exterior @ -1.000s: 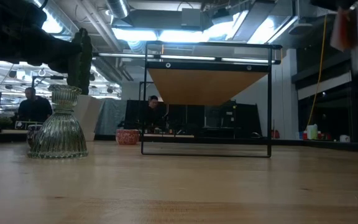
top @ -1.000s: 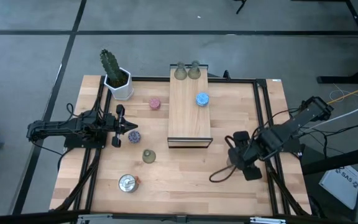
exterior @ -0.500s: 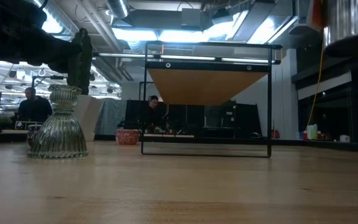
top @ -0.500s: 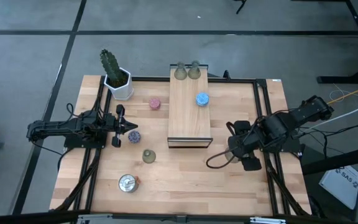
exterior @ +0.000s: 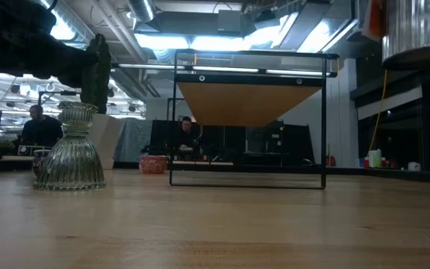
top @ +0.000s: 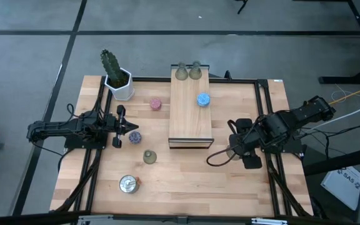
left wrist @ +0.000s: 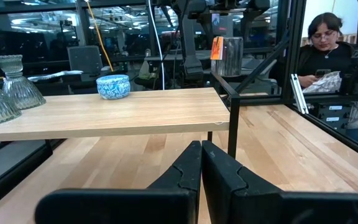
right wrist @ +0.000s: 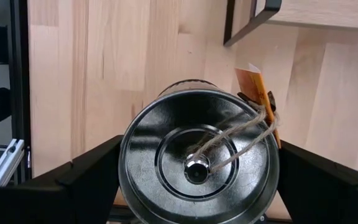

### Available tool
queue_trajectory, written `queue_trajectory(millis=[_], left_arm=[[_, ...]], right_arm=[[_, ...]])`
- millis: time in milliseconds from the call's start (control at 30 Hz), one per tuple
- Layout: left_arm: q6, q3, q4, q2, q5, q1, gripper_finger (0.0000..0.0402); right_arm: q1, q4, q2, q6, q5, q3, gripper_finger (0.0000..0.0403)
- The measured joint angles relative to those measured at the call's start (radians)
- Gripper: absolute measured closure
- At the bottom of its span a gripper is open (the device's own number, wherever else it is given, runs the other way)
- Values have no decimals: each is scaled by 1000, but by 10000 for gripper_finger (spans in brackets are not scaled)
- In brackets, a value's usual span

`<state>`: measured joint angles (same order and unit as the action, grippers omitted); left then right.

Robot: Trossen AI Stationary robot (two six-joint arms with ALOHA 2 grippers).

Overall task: Pick & Place candle stick holders
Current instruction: Put the right silver scented candle can on the shelf

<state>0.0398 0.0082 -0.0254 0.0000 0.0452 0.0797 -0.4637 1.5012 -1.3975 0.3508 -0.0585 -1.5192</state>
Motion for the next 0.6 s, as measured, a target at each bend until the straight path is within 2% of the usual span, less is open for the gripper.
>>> queue_trajectory(millis=[233,600], left_arm=[[0,0,0,0,0,0,395],[0,0,0,0,0,0,395]], right_arm=[[38,5,-1,-27,7,-14,39],[169,17,-5,-129,7,-198,39]])
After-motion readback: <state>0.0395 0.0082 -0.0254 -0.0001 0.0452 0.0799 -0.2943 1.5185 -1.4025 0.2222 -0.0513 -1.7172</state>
